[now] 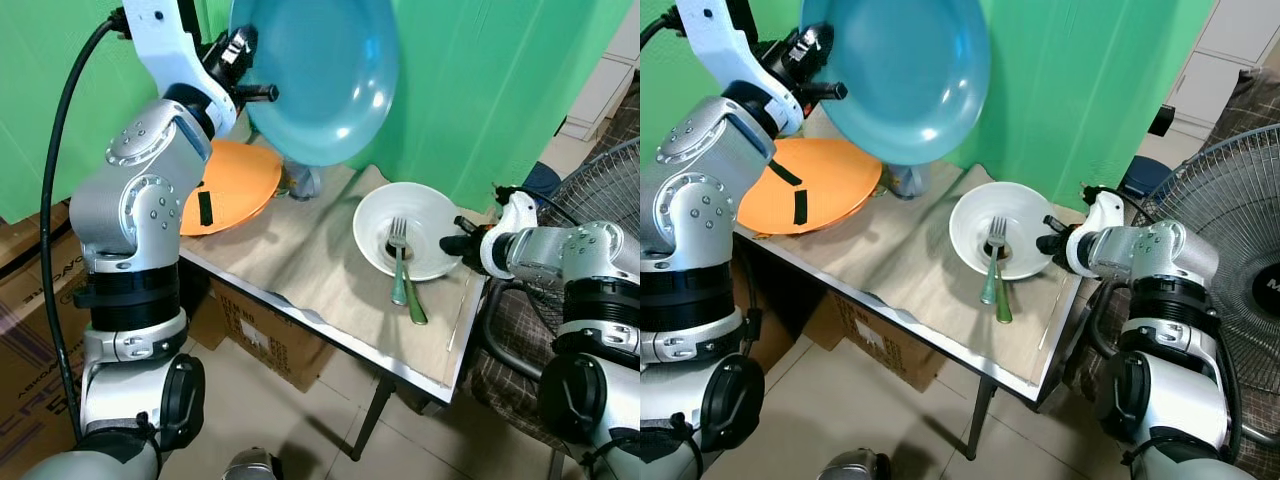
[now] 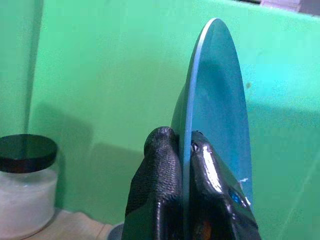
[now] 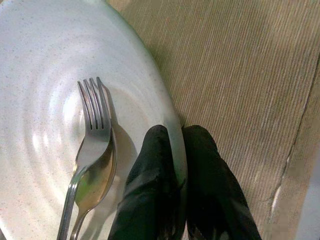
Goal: Setting the table
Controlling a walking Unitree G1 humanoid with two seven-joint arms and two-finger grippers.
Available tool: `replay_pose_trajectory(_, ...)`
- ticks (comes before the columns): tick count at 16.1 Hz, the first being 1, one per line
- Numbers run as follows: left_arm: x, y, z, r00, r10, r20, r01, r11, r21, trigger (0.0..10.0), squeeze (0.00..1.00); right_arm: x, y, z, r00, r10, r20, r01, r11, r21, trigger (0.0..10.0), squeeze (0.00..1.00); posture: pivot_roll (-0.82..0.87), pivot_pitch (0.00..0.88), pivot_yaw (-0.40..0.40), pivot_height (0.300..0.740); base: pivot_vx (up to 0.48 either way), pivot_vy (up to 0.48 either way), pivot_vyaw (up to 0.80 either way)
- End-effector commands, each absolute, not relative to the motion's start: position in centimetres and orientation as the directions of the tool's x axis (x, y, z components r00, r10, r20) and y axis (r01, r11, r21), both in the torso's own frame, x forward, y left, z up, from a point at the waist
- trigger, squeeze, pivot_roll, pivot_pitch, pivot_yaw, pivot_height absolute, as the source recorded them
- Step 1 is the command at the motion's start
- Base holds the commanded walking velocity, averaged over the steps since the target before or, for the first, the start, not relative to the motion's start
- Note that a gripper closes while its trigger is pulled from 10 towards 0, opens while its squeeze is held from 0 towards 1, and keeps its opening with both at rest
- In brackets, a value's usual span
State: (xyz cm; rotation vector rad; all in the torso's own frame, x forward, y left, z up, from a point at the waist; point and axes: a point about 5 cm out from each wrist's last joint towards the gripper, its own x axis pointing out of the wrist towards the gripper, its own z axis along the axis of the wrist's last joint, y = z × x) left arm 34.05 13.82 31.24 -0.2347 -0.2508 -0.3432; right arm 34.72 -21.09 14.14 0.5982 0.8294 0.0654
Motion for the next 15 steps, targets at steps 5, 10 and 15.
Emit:
replay_pose_trajectory(5, 32.7, 12.8, 32.2, 0.859, -0.361, 0.363, 0.454, 0.865, -0.215, 0.0, 0.00, 35.5, -21.1, 15.0, 0.726, 0.255, -0.639, 0.165, 0.837, 0.521, 10.0, 0.73, 0.08, 0.000, -0.045, 0.740, 0.000, 0.000, 0.00)
replay_pose_trajectory(10, 32.4, 13.2, 31.8, 0.856, -0.354, 0.377, 0.460, 0.854, -0.243, 0.0, 0.00, 35.3, -23.2, 17.6, 0.766, 0.226, -0.602, 0.138, 0.856, 0.498, 10.0, 0.75, 0.07, 0.000, -0.041, 0.740, 0.000, 0.000, 0.00)
replay_pose_trajectory(15, 32.2, 13.2, 31.8, 0.837, -0.371, 0.401, 0.487, 0.840, -0.238, 0.0, 0.00, 34.9, -24.9, 21.2, 0.845, 0.217, -0.489, 0.067, 0.864, 0.499, 10.0, 0.00, 0.06, 0.000, -0.014, 0.740, 0.000, 0.000, 0.00)
